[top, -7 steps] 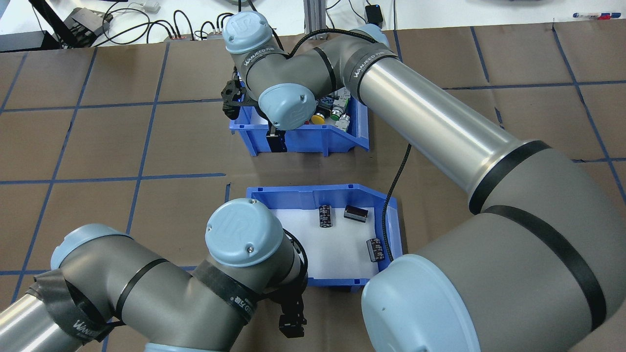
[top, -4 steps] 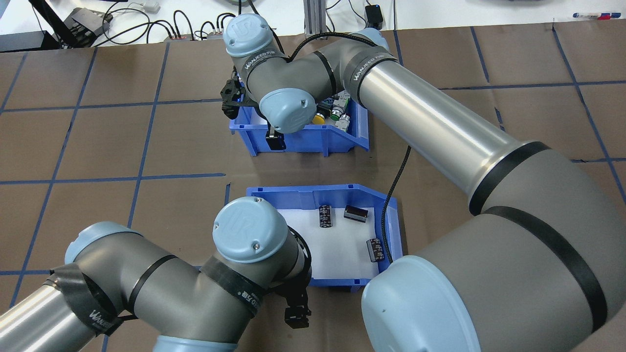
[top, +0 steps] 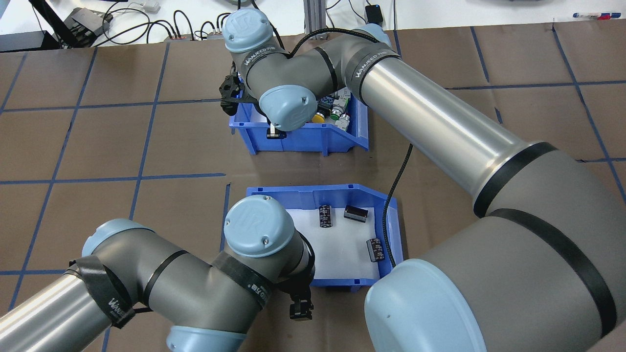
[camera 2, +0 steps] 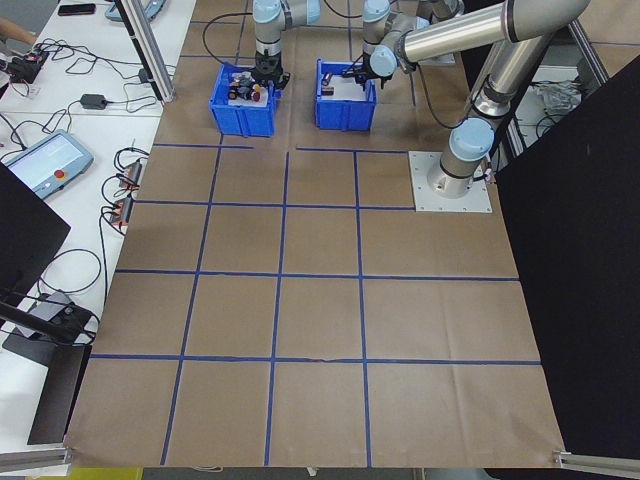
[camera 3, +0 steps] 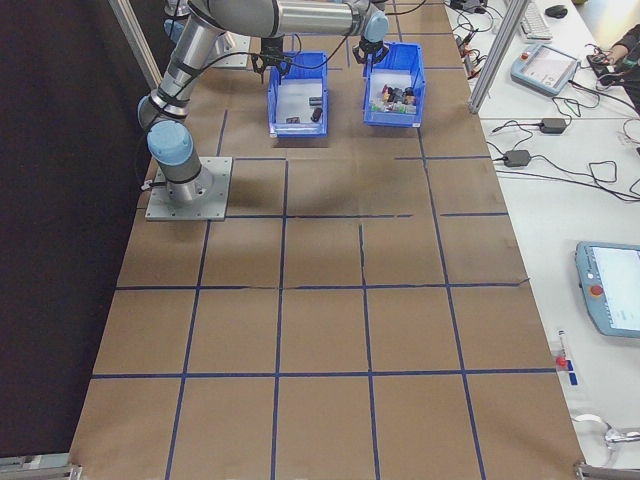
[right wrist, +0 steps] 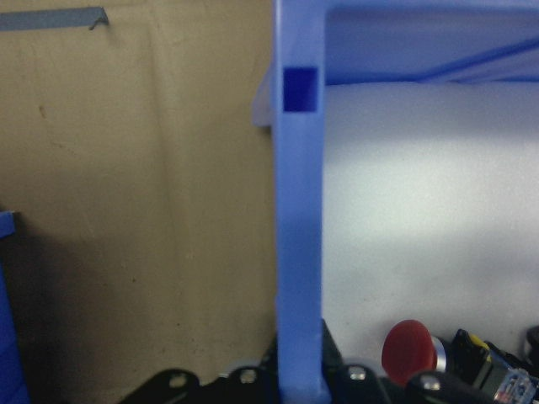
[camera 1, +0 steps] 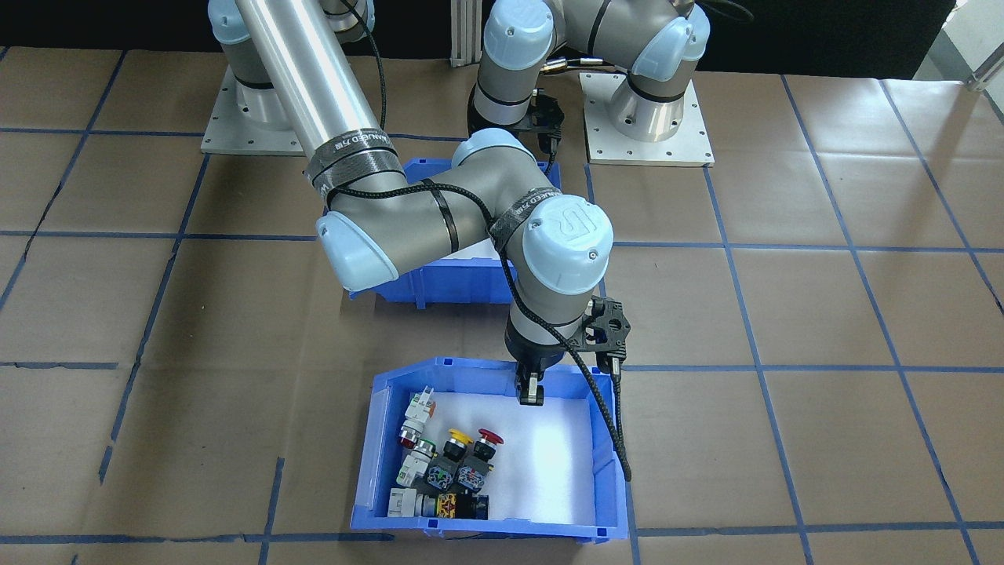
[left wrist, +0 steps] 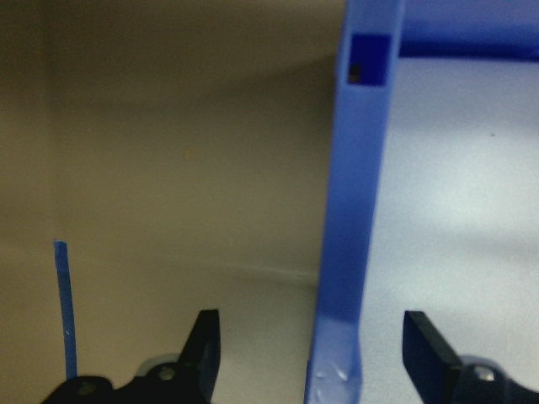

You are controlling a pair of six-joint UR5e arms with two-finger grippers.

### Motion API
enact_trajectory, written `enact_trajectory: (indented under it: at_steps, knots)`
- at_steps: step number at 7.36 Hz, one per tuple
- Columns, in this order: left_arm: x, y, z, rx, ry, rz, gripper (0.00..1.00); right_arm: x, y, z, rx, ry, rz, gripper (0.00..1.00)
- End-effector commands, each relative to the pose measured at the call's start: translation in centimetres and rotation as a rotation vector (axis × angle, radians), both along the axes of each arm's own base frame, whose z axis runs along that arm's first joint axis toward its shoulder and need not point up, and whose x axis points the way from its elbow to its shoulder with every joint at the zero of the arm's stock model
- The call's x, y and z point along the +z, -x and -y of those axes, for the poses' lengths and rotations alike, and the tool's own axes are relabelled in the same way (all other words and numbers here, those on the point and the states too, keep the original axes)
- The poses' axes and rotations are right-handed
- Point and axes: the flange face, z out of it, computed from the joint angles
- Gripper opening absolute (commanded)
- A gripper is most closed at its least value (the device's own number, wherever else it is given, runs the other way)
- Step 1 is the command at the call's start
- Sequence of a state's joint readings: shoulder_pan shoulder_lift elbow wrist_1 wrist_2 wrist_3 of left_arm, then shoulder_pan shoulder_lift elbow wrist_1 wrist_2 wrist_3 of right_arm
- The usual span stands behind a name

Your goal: Place battery box in front

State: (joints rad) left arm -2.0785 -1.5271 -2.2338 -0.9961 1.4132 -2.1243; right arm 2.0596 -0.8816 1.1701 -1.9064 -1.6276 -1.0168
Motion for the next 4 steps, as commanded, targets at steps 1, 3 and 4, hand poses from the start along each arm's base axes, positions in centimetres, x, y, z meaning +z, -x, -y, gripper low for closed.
enact_trajectory:
  at_steps: [1,3,4]
  knots:
    - [0.6,0.0,0.8,-0.018,0.058,-0.033,0.0,3.3,2.3,0.7,-0.019,0.042,0.002,0.0]
    - [2.3,-2.5,2.7,-0.108,0.125,-0.012,0.0,6.5,9.4,3.2,-0.021,0.037,-0.054,0.0]
    - [2.6,-5.1,5.1,-0.064,0.139,0.002,0.0,7.8,13.2,4.5,-0.035,0.03,-0.061,0.0]
